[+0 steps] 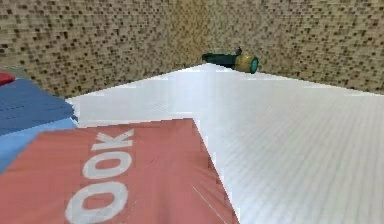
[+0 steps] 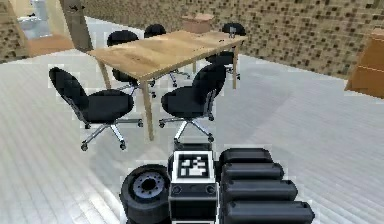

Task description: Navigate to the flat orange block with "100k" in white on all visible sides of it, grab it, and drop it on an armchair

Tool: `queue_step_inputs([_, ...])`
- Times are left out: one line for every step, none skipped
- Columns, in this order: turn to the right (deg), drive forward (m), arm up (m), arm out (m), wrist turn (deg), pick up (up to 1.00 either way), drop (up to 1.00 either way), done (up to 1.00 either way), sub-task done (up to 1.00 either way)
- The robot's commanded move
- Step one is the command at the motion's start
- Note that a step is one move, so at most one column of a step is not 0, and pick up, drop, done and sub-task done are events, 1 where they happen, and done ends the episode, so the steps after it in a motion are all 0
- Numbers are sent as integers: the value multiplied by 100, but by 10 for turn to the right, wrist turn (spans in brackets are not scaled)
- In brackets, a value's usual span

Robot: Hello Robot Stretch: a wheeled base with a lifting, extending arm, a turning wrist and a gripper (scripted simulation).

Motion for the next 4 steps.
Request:
queue_step_inputs([300, 0, 0, 0, 0, 0, 0, 0, 0])
queue_step_inputs([0, 100, 0, 0, 0, 0, 0, 0, 0])
queue_step_inputs([60, 0, 0, 0, 0, 0, 0, 0, 0])
queue_step_inputs([0, 50, 0, 0, 0, 0, 0, 0, 0])
